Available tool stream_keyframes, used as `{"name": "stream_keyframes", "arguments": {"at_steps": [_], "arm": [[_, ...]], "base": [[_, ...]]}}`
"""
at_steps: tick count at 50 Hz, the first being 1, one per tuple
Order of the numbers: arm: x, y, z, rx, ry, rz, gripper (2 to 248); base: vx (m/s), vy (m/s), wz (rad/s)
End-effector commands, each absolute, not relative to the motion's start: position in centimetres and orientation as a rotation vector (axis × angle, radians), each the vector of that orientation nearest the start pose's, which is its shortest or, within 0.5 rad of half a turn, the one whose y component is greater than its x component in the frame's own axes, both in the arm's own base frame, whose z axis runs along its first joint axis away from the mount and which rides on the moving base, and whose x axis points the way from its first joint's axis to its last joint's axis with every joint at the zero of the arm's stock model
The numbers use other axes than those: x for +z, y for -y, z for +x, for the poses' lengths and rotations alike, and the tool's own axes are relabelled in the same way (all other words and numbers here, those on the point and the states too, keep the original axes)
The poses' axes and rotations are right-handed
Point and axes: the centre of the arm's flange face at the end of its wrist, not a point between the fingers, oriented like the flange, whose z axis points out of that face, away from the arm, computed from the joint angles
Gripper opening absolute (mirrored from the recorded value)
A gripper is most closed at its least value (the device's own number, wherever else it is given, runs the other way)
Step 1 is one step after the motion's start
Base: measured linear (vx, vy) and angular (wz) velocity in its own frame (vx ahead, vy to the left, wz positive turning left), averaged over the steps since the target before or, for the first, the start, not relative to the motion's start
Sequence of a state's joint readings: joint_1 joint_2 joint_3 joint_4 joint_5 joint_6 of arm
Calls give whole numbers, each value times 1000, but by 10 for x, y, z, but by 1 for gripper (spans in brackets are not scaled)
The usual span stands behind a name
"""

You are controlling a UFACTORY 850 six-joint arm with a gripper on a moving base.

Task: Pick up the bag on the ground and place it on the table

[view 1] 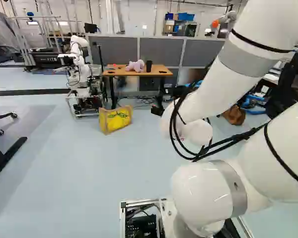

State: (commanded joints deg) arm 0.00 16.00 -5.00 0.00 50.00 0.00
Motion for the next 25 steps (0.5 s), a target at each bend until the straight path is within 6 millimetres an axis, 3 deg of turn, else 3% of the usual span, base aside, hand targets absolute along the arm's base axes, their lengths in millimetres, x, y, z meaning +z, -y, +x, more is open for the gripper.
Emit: {"name": "stream_keyframes", "arguments": {"at_steps": [25], "arm": [[366, 0, 270, -1824, 0, -2558, 247]], "base": [[0, 0, 0]]}}
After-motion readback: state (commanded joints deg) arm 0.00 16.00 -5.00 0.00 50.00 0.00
